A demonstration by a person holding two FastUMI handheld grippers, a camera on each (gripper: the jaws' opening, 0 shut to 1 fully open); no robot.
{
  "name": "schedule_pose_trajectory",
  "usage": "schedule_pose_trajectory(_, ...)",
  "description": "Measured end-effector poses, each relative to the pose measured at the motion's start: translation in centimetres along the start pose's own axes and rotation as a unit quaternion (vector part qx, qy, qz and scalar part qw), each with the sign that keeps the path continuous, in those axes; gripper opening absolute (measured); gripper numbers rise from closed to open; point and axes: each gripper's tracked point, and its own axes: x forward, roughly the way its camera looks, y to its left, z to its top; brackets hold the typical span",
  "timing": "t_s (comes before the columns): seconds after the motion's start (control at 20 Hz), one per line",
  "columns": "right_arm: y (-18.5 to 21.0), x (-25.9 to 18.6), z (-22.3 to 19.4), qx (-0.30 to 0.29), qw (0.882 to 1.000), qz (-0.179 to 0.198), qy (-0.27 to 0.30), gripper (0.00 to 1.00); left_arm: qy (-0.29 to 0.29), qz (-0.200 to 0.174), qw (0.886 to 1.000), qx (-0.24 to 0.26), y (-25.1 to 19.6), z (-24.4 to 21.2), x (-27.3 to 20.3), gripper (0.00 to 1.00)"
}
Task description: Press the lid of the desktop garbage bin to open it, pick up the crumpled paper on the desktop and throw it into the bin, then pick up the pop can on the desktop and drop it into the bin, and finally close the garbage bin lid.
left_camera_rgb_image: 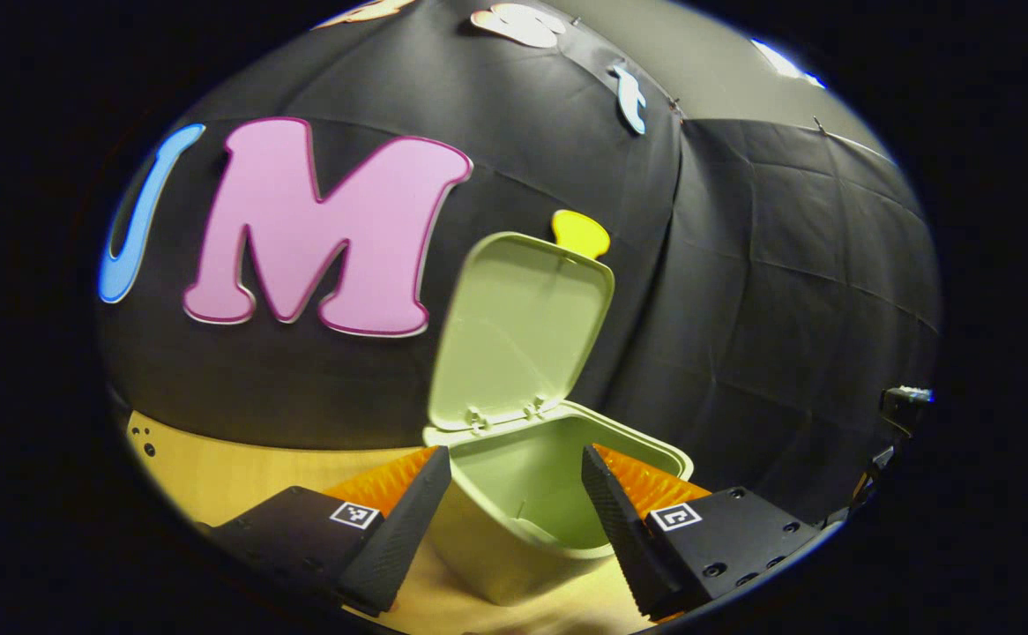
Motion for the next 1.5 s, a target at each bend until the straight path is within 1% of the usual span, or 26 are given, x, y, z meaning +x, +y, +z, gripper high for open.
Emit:
schedule_pose_trajectory(0.1,1.2,0.3,0.0,-0.006,1.000,0.012,0.004,0.98,-0.003,0.037,0.999,0.009,3.1,-0.2,-2.2,0.96)
schedule_pose_trajectory(0.25,3.4,1.1,0.5,-0.016,0.999,0.034,0.002,0.98,0.007,0.096,0.995,0.022,8.1,-1.5,-5.8,0.96)
schedule_pose_trajectory(0.45,6.6,2.5,0.5,-0.034,0.997,0.065,0.006,0.99,0.023,0.168,0.985,-0.008,13.6,-4.3,-11.0,0.96)
schedule_pose_trajectory(0.6,9.0,3.6,0.7,-0.048,0.995,0.089,0.008,0.98,0.042,0.226,0.973,-0.022,17.8,-6.8,-15.2,0.96)
schedule_pose_trajectory(0.8,11.6,5.8,0.6,-0.070,0.991,0.113,0.009,0.98,0.064,0.285,0.956,-0.033,21.5,-9.8,-21.1,0.96)
schedule_pose_trajectory(1.0,14.1,8.2,-0.3,-0.088,0.987,0.133,0.011,0.98,0.086,0.327,0.940,-0.055,22.7,-12.7,-26.0,0.96)
schedule_pose_trajectory(1.1,15.3,9.6,-0.9,-0.101,0.985,0.141,0.014,0.98,0.098,0.345,0.931,-0.064,22.4,-14.6,-28.6,0.96)
schedule_pose_trajectory(1.3,16.8,12.4,-2.8,-0.132,0.979,0.152,0.021,0.99,0.121,0.366,0.920,-0.075,22.1,-16.9,-31.1,0.96)
schedule_pose_trajectory(1.5,17.9,15.4,-4.0,-0.157,0.975,0.159,0.013,0.99,0.137,0.375,0.913,-0.082,21.6,-17.9,-31.9,0.96)
